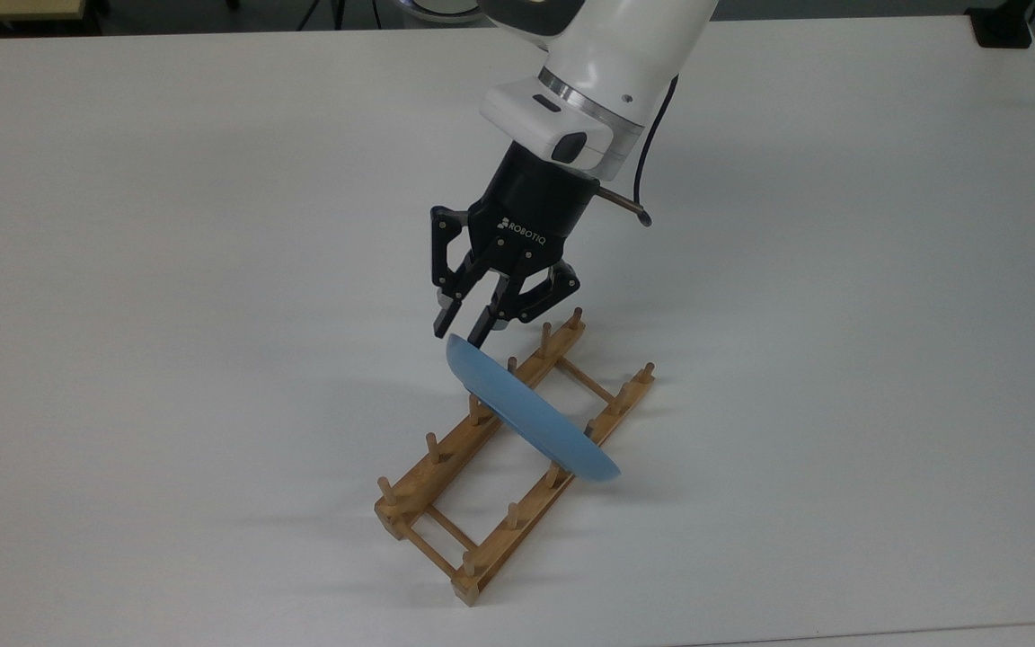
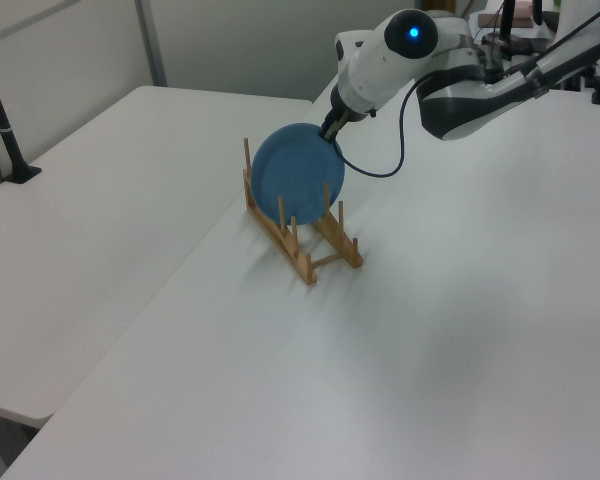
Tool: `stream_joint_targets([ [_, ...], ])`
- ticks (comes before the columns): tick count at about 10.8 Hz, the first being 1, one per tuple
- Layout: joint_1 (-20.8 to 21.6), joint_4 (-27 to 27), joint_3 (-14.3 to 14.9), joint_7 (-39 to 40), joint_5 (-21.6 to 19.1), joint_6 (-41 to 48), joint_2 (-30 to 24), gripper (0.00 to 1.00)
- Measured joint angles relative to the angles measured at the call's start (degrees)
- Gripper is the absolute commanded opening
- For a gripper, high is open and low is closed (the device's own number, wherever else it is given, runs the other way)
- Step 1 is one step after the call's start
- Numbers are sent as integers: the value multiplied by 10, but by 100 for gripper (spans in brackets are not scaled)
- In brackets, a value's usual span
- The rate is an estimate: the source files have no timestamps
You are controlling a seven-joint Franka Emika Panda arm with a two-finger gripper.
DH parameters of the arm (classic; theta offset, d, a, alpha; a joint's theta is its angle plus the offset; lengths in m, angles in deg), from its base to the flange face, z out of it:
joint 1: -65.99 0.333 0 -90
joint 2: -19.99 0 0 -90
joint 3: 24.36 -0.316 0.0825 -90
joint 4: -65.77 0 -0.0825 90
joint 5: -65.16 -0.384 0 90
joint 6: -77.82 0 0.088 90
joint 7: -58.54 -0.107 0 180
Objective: Place plate in plate rack
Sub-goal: 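Open the gripper and raise it away from the plate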
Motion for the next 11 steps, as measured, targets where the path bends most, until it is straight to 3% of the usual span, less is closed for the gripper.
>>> stream_joint_targets([
  [4,1,6,0,-8,-2,0,0,100],
  [6,1,19,0,-30,-35,0,-5,100],
  [9,0,34,3,-33,-140,8,-20,100],
  [11,0,43,5,17,-226,63,-33,100],
])
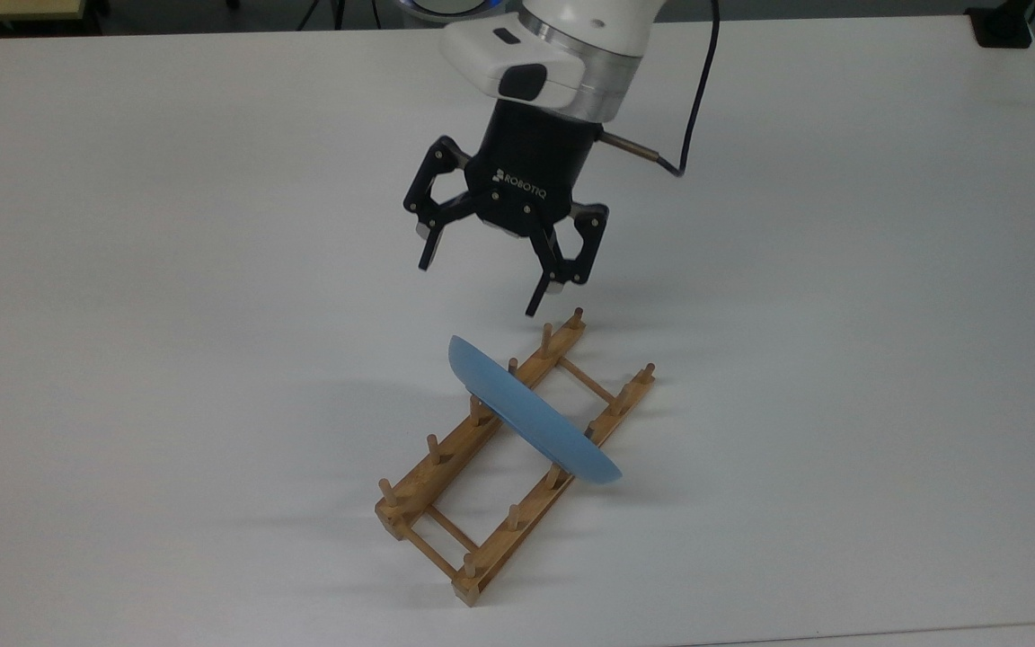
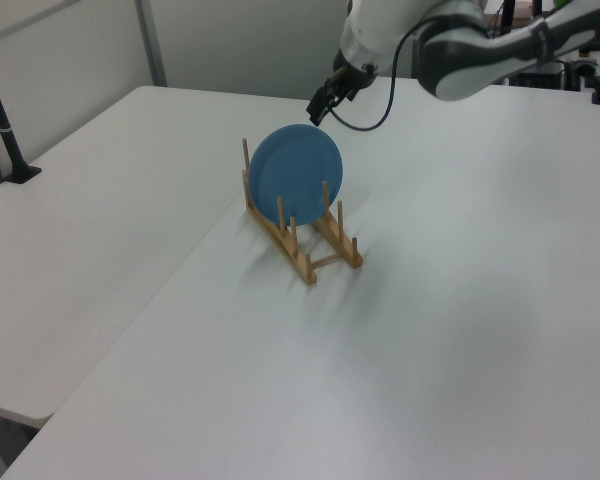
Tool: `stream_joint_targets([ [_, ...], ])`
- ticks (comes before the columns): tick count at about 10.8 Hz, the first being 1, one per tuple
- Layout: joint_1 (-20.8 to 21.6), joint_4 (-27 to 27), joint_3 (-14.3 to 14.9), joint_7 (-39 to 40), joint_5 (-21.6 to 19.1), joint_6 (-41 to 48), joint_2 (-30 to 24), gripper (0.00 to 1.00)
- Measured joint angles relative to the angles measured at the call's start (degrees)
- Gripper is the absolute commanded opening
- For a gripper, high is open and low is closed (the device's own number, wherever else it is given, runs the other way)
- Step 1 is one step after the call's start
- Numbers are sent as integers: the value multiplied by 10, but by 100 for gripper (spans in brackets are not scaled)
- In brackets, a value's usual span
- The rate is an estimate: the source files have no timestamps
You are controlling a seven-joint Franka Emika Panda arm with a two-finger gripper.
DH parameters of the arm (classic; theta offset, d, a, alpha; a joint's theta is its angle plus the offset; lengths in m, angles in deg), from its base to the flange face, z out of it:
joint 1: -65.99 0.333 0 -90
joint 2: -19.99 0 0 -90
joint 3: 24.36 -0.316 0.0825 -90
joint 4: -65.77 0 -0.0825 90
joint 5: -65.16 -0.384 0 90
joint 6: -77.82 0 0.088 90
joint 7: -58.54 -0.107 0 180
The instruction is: Place plate in plate rack
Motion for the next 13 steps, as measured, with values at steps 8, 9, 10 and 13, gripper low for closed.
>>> stream_joint_targets([
  [8,-128,-14,11,469,-323,351,-140,100],
  [9,-135,-23,11,472,-323,361,-151,100],
  [10,-137,-28,11,472,-319,362,-155,100],
  [13,-148,-30,11,472,-307,362,-156,100],
])
